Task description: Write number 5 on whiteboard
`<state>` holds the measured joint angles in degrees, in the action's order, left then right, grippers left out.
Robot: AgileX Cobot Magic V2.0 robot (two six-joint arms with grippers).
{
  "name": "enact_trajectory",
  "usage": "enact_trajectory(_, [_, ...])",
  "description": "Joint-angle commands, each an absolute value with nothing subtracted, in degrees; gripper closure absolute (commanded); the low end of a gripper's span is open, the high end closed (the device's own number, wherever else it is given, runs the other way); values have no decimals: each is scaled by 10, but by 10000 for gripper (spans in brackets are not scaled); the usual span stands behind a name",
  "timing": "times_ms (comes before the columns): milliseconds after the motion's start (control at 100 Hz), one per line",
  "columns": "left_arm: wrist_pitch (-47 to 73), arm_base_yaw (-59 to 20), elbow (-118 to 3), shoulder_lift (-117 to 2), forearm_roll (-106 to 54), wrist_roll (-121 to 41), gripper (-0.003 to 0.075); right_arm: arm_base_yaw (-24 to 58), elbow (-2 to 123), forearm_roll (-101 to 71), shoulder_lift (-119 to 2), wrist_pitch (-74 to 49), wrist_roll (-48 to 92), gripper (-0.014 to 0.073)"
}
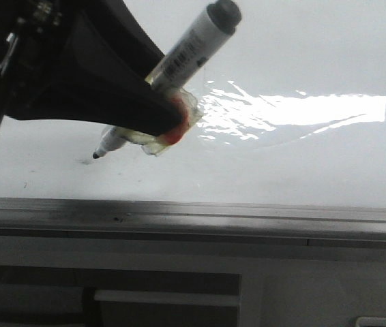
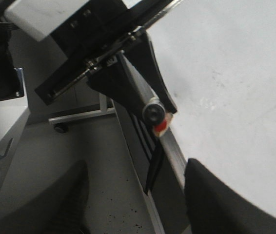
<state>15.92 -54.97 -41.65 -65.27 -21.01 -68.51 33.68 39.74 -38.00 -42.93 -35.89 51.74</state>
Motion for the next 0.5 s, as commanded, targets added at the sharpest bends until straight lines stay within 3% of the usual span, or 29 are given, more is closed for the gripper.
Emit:
enact_trajectory(0, [131,-553,-437,-643,-213,-684,740,370,422,-402,-460,-290,528,207])
enact_trajectory(280, [131,-553,-437,-643,-213,-684,741,476,423,-402,-538,-164,528,207])
enact_trajectory(490, [132,-553,-437,-643,-213,-684,741,495,423,-402,-561,-103,528,207])
